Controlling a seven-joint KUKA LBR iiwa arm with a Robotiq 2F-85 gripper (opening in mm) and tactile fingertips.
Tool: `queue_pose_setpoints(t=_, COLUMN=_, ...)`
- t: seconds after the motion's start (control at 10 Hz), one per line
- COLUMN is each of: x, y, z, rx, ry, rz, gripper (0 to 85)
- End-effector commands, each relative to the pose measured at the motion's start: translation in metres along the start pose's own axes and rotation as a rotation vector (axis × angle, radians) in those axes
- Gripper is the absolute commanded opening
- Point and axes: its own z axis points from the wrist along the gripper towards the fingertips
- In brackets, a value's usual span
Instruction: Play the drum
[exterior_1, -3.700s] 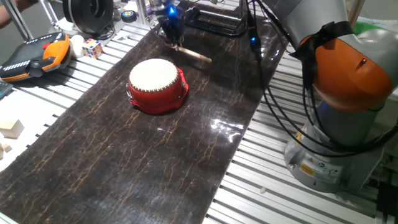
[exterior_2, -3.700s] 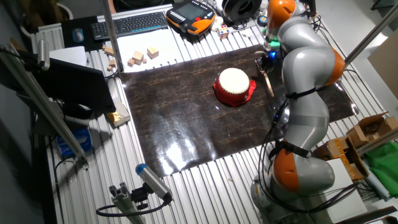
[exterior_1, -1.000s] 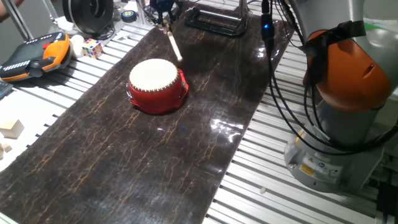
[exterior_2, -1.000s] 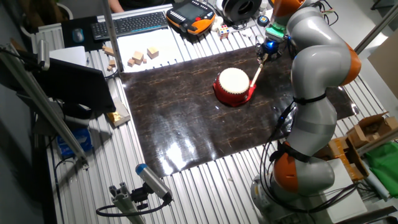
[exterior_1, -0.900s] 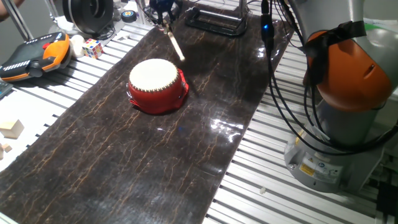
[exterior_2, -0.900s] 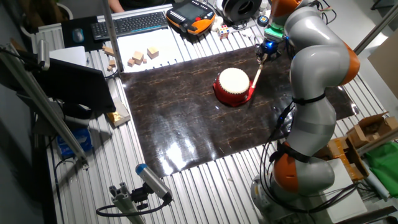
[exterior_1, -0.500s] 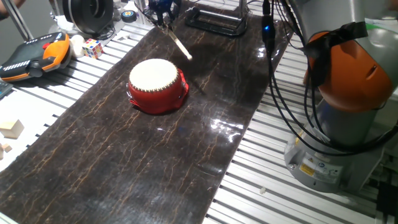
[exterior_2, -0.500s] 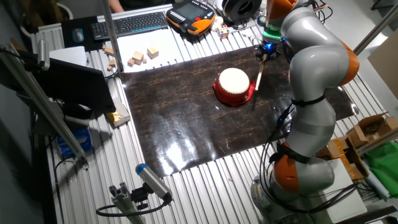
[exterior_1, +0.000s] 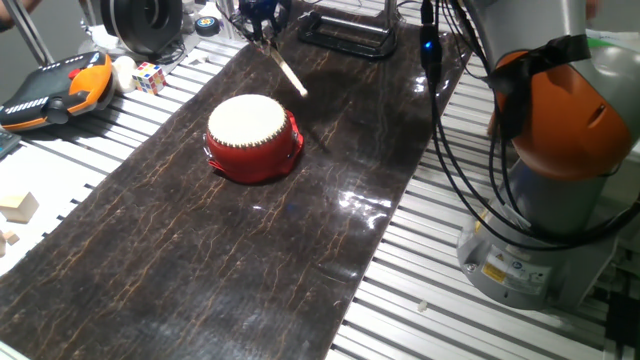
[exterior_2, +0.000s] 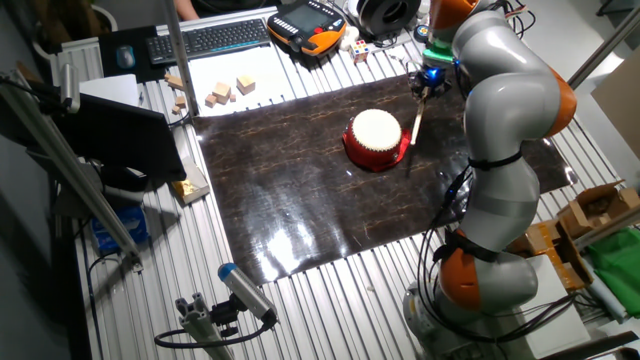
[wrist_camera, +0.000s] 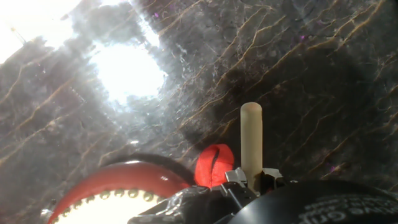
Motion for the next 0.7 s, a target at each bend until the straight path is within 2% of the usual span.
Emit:
queue_pose_setpoints(t=0.0, x=-0.0002, y=-0.0008, z=0.0005, rx=-0.003, ry=0.008, rz=-0.006, gripper=0.7)
queue_pose_setpoints(t=0.3, x=-0.0002, y=-0.0008, z=0.0005, rx=-0.020, ry=0.017, rz=-0.050, gripper=0.7)
queue_pose_setpoints(t=0.5, x=-0.0002, y=-0.0008, z=0.0005, rx=-0.026, ry=0.011, rz=-0.001, gripper=0.7)
queue_pose_setpoints(t=0.6, x=-0.0004, y=0.0043, z=-0.0006, rx=-0.029, ry=0.005, rz=0.044, gripper=0.7)
